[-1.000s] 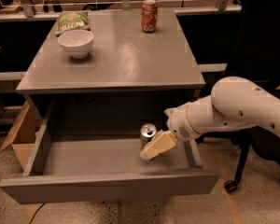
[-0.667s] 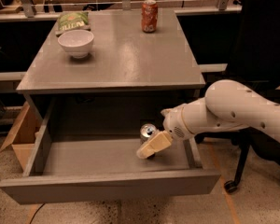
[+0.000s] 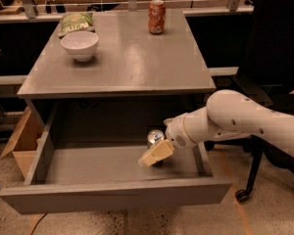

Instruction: Pick redbull can from top drawer and place on counter

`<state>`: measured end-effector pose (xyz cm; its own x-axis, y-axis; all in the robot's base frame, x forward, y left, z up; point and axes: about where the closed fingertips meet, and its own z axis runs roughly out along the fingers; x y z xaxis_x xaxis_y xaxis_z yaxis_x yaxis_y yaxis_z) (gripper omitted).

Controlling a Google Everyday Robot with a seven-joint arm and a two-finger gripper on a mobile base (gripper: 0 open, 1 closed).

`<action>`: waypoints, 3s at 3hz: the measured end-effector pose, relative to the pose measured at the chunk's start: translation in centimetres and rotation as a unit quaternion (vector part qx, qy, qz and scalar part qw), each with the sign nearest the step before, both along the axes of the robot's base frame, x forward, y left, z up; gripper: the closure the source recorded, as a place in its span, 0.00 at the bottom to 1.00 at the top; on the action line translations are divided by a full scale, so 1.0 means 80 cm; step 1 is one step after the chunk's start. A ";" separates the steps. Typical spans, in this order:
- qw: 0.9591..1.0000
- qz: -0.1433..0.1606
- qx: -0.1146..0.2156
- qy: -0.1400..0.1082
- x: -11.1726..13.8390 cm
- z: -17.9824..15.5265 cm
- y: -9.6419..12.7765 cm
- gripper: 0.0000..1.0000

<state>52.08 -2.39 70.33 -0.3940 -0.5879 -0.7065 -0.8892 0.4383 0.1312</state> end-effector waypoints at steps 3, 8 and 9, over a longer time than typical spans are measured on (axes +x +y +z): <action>0.999 -0.001 0.046 0.009 0.000 -0.016 0.004 0.72; 0.993 0.018 0.024 -0.117 0.052 0.169 -0.074 1.00; 0.988 0.030 -0.003 -0.150 0.071 0.210 -0.072 1.00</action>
Offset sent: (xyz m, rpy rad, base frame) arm 0.0013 0.0070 -0.0242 0.0584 0.0321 0.0009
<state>57.76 -8.12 87.11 -0.1311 -0.6085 -0.7827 -0.9123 0.3831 -0.1450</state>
